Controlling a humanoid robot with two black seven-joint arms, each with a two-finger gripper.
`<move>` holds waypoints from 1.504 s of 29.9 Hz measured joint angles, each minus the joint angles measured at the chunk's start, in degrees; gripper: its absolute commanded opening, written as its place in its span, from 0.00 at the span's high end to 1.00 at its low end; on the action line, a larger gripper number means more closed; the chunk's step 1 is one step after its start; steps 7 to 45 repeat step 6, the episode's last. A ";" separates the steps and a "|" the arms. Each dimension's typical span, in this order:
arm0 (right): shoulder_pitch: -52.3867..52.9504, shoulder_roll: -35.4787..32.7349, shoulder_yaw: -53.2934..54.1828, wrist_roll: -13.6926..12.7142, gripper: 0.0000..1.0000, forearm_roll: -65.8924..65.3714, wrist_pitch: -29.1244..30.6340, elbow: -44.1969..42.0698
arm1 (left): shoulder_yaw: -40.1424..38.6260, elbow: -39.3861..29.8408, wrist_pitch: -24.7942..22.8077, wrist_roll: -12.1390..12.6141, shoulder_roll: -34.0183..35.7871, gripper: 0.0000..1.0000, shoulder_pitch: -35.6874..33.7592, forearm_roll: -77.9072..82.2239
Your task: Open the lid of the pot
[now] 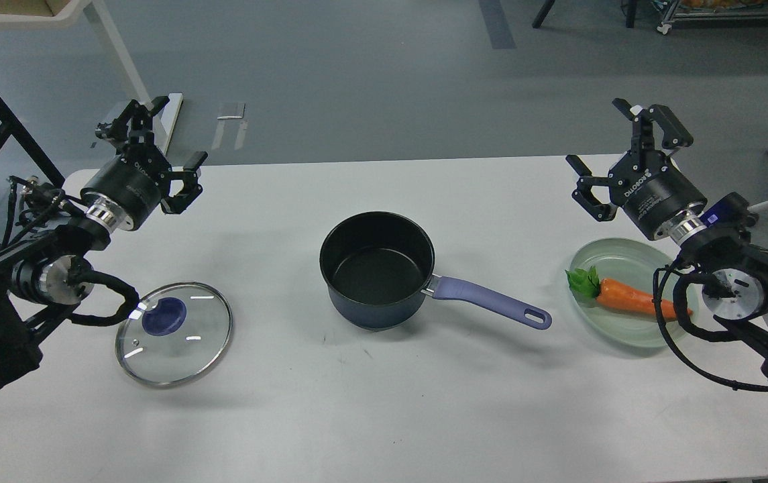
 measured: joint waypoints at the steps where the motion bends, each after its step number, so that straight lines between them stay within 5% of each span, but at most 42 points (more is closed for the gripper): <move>1: -0.27 0.04 0.11 0.00 0.00 -0.02 0.41 -0.33 | -0.49 0.00 -0.26 0.40 -0.50 0.01 0.19 0.00; 45: -1.24 0.25 0.83 0.01 0.00 -0.16 0.86 -0.52 | -1.98 0.00 -0.98 1.03 -2.63 0.01 1.37 0.07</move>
